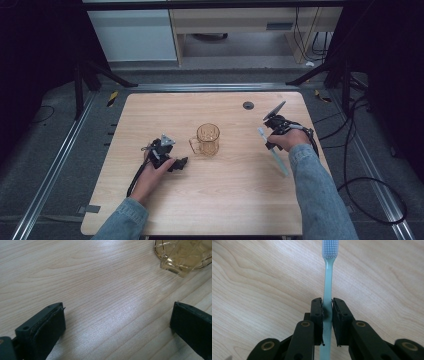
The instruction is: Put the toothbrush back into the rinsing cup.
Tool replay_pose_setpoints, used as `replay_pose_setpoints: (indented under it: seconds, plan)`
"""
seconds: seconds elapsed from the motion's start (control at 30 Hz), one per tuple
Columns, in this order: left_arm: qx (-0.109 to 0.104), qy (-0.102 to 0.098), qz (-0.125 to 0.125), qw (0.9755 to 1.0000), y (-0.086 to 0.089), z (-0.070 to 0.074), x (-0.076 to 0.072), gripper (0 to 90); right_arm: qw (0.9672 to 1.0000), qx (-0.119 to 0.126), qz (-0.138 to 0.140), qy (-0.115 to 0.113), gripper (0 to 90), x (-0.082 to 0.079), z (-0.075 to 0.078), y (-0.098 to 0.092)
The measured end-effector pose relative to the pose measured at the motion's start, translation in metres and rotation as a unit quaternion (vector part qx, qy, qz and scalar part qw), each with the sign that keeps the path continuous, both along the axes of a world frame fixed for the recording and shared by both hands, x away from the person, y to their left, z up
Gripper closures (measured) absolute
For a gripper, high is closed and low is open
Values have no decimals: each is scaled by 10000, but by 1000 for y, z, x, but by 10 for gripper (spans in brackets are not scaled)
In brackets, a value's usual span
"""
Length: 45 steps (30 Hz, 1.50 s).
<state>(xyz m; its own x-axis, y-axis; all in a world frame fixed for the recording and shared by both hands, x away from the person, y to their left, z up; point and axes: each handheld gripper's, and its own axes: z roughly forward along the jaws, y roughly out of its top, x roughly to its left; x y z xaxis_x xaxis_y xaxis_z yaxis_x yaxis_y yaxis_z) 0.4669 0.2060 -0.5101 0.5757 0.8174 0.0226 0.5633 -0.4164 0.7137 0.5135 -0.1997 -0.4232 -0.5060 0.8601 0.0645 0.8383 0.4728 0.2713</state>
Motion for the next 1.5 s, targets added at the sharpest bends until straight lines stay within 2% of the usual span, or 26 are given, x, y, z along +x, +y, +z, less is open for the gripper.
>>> replay_pose_setpoints:
  seconds: [0.13,0.3,0.43,0.53,0.8,1.0,1.1,1.13,1.27,1.3,1.43,1.5]
  plan:
    - [-4,3,-3,10000,0,0,0,0,9999,90,-21,-118,793,-1,4,-2]
    - [-1,3,0,10000,0,0,0,0,9982,335,-105,-484,793,-4,15,-7]
    - [0,2,-1,10000,0,0,0,0,9968,437,-127,-654,793,-4,21,-7]
    - [-4,6,-3,10000,0,0,0,0,9962,468,-117,-723,793,-4,24,-6]
    - [-5,6,0,10000,0,0,0,0,9922,616,-27,-1082,793,-3,34,6]
    - [-4,5,1,10000,0,0,0,0,9903,667,24,-1219,792,-2,36,11]
    - [-8,7,1,10000,0,0,0,0,9875,773,32,-1375,793,-3,39,15]
    - [-8,7,1,10000,0,0,0,0,9875,773,32,-1375,793,-3,39,15]
    - [-7,5,1,10000,0,0,0,0,9823,898,23,-1644,792,-6,45,22]
    - [-7,5,1,10000,0,0,0,0,9823,898,23,-1644,792,-6,45,22]
    - [-6,5,1,10000,0,0,0,0,9770,1024,170,-1863,792,-12,50,36]
    - [-7,4,1,10000,0,0,0,0,9761,1031,206,-1900,792,-13,52,39]
